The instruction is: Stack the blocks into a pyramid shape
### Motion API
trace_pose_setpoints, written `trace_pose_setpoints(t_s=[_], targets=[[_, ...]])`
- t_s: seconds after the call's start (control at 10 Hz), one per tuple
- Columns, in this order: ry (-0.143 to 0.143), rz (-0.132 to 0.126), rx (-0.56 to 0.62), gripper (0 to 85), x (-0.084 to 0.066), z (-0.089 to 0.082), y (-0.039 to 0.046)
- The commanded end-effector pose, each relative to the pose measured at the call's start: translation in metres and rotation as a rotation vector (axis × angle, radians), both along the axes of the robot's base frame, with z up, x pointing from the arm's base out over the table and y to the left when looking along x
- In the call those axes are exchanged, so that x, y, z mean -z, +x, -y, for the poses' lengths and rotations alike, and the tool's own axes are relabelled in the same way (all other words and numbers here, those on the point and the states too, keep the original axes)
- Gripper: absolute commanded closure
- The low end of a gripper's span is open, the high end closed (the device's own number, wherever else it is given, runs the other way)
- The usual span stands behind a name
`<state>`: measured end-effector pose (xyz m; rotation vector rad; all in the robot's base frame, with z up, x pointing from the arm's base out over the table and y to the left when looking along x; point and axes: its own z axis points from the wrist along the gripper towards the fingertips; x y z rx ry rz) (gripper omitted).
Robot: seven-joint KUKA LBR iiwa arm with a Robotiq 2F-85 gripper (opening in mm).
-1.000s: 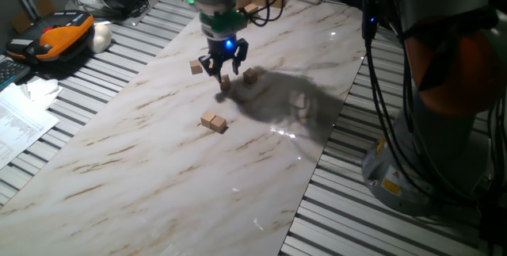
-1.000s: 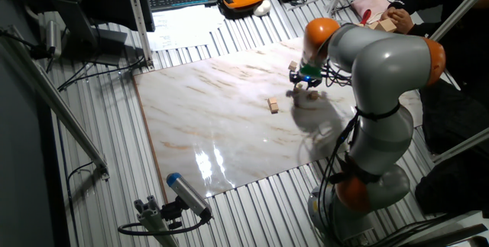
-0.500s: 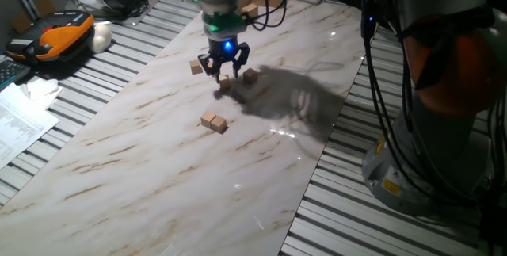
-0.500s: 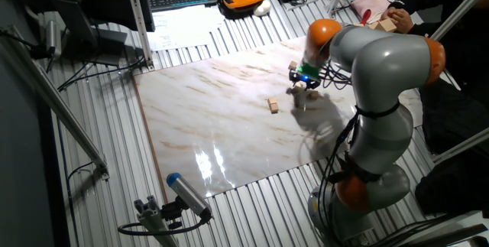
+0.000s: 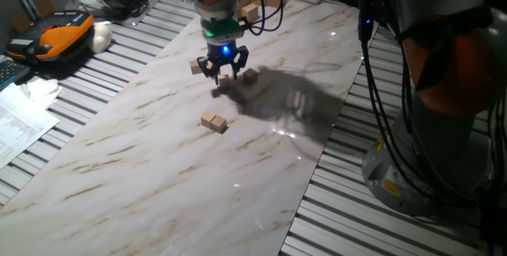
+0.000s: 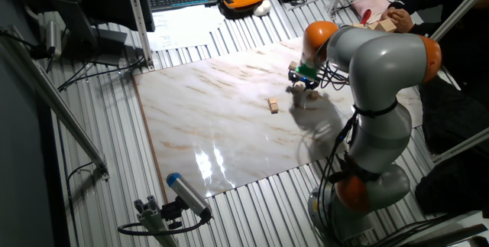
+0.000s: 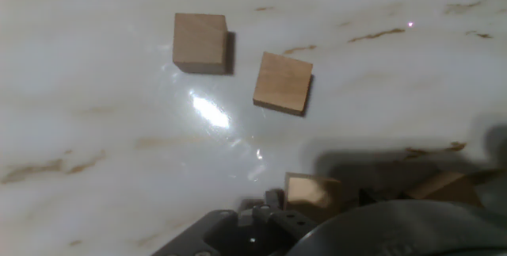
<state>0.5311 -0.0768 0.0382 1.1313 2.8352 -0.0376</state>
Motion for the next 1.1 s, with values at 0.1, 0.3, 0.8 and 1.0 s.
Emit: trace_pose_setpoints(t_s=[0.1, 0.3, 0.8, 1.0], targets=[[0.028, -0.005, -0.024, 51.0, 0.004, 0.0, 0.0003], [0.074, -0.006, -0.052, 85.0, 0.005, 0.001, 0.0001], [0.056, 0.001, -0.138, 85.0, -0.011, -0.024, 0.0064], [0.065, 0.009, -0.221, 85.0, -0.019, -0.05, 0.0104]])
